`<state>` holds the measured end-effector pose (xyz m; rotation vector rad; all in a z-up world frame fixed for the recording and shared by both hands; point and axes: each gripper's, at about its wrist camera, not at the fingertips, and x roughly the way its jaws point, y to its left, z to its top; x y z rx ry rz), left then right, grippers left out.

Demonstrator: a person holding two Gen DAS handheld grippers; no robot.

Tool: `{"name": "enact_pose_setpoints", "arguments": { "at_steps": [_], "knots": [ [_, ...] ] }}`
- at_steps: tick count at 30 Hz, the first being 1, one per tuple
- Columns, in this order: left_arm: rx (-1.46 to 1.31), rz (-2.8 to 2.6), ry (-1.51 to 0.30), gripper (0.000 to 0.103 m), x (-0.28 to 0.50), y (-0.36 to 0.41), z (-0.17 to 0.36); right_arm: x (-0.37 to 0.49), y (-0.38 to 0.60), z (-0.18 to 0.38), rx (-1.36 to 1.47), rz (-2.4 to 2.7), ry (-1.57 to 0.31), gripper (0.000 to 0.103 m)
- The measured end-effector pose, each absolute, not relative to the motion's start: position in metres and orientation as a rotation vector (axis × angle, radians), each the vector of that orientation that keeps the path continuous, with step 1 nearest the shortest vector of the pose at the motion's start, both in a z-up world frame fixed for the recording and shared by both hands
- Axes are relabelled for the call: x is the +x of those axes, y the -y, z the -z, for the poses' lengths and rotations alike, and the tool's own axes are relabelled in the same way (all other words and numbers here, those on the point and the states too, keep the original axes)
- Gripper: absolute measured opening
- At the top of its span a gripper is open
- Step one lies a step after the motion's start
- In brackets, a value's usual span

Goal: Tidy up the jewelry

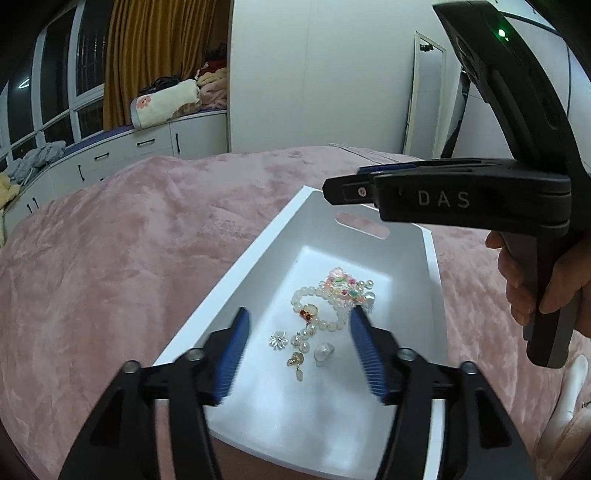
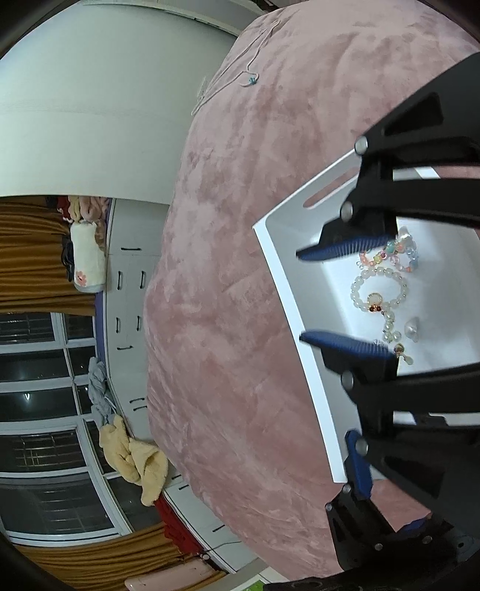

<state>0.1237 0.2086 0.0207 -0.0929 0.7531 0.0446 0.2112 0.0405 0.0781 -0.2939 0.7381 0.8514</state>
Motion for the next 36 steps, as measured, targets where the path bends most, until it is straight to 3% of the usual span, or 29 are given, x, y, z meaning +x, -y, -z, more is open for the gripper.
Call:
{"name": "enact_pose_setpoints", "arguments": {
  "at_steps": [2, 5, 13, 21, 36],
  "knots": [
    [-0.110, -0.052, -0.742, 0.078, 0.123, -0.210, -0.022, 0.212, -0.036, -0.081, -0.282, -0.845, -0.733, 0.049],
    [-0.144, -0.041, -0.729, 0.082, 0.121, -0.213, -0.027, 0.213, -0.030, -0.086, -0.268, -0.828, -0.710, 0.060],
    [-0.122, -0.057, -0.704, 0.087, 0.119, -0.207, -0.035, 0.212, -0.008, -0.103, -0.241, -0.803, -0.660, 0.069],
    [-0.095, -0.098, -0.685, 0.097, 0.115, -0.198, -0.045, 0.195, 0.021, -0.119, -0.227, -0.759, -0.605, 0.099],
    [-0.081, -0.183, -0.653, 0.099, 0.083, -0.194, -0.060, 0.117, 0.066, -0.111, -0.298, -0.711, -0.494, 0.098]
  ]
}}
